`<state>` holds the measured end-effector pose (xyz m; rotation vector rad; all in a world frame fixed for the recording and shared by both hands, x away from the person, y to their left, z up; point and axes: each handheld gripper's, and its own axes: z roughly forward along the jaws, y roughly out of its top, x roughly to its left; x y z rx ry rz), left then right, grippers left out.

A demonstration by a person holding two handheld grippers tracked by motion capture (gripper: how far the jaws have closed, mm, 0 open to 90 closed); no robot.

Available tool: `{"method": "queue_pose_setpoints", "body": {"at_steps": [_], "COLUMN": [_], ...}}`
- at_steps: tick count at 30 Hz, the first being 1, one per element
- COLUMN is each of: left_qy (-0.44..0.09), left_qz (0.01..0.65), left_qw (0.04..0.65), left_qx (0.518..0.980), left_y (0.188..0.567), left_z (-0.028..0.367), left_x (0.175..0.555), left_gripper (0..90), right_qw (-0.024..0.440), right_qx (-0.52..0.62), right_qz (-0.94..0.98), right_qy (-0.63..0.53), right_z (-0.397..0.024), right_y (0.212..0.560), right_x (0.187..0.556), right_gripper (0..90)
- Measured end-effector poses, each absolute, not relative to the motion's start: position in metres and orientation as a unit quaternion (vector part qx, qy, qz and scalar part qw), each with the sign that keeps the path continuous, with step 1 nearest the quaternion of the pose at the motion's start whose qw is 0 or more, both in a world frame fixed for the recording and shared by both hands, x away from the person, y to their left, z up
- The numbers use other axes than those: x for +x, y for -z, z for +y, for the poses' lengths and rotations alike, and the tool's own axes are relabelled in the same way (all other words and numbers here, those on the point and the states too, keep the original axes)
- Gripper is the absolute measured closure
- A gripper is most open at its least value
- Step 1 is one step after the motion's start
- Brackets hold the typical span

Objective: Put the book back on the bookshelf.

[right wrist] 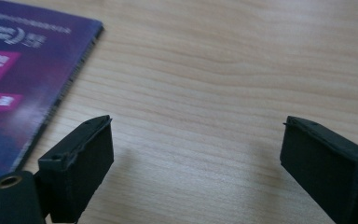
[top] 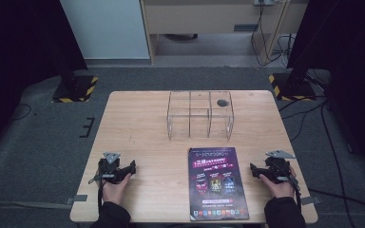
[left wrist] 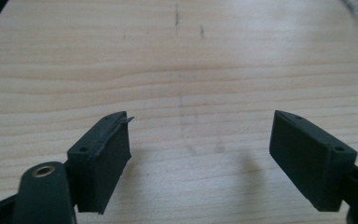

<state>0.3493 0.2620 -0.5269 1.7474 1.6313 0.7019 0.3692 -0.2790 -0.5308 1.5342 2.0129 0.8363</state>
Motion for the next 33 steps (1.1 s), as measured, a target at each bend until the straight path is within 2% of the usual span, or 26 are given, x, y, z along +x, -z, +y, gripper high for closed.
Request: {"method": "queue_pose_setpoints", "body": {"at_steps": [2, 10, 16, 33], "left_qy": [-0.265, -0.271, -0.263, -0.241], "left_qz": [0.615, 0.586, 0.564, 0.539], "left_qw": [0.344, 0.384, 0.415, 0.438], "left_qx": [0.657, 0.66, 0.664, 0.678], "left_y": [0.522, 0.511, 0.501, 0.494], "left_z": [0.259, 0.246, 0.227, 0.19], "left_x": [0.345, 0.337, 0.33, 0.325], "left_gripper": [23.0, 32.0, 35.4, 33.0], "right_qw": [0.238, 0.227, 0.216, 0.194], "right_qx": [0.554, 0.55, 0.54, 0.517], "right_qz": [0.732, 0.722, 0.721, 0.732], "right_qy": [-0.318, -0.354, -0.376, -0.398], "right_z": [-0.278, -0.282, -0.281, -0.267], "right_y": [0.526, 0.514, 0.508, 0.504], "right_x": [0.366, 0.354, 0.344, 0.339], "right_gripper": [13.6, 14.9, 15.4, 16.8]}}
